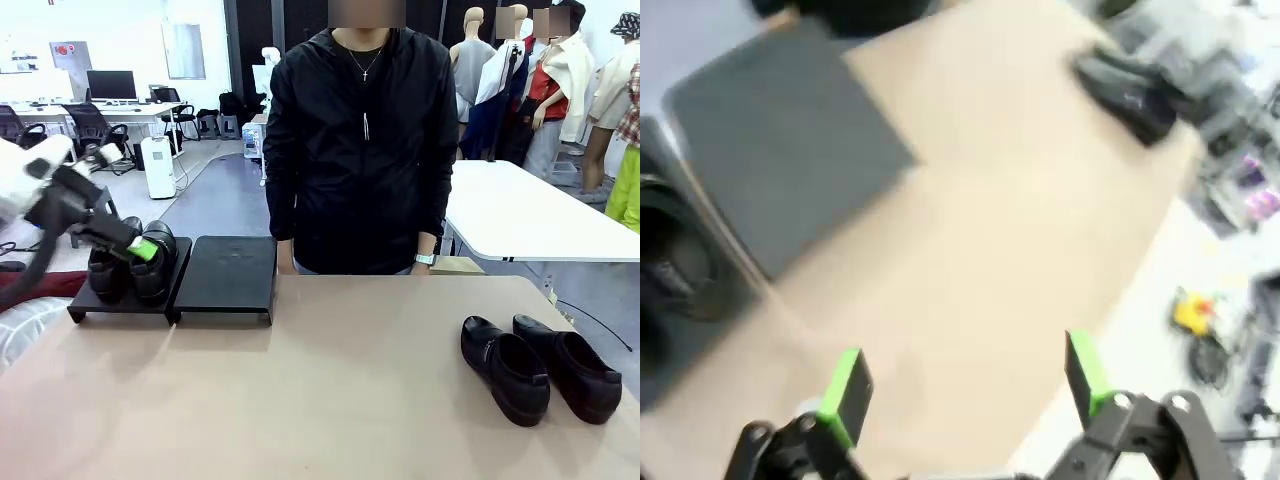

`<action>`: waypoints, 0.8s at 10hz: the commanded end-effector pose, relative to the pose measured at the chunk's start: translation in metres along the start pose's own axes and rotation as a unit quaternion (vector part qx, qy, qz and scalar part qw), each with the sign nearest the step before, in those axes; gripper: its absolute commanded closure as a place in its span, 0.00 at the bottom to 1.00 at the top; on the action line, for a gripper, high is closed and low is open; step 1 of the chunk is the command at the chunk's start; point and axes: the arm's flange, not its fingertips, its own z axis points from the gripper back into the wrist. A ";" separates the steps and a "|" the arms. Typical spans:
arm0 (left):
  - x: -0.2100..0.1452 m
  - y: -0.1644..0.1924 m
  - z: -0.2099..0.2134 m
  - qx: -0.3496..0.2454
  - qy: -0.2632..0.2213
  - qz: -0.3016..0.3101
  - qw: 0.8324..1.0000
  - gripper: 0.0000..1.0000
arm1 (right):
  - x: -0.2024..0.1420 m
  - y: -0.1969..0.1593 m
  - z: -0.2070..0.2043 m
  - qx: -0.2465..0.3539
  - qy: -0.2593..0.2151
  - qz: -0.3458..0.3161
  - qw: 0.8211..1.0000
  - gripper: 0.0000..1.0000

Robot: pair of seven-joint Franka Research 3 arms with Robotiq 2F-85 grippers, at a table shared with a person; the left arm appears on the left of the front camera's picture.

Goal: Organize the shoes by placing them on the stand.
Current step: Place the Shoe from the middle of the table onto the Shoes Stand.

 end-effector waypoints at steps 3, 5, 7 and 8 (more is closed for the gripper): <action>-0.086 -0.043 0.036 0.069 0.008 -0.008 0.998 0.00 | 0.000 0.003 0.003 0.008 0.000 -0.007 1.000 0.00; -0.073 -0.044 0.038 0.000 0.015 -0.029 0.999 0.00 | 0.000 0.003 0.003 0.008 0.000 -0.007 1.000 0.00; -0.073 -0.044 0.038 0.000 0.015 -0.029 0.999 0.00 | 0.000 0.003 0.003 0.008 0.000 -0.007 1.000 0.00; -0.073 -0.044 0.038 0.000 0.015 -0.029 0.999 0.00 | 0.000 0.003 0.003 0.008 0.000 -0.007 1.000 0.00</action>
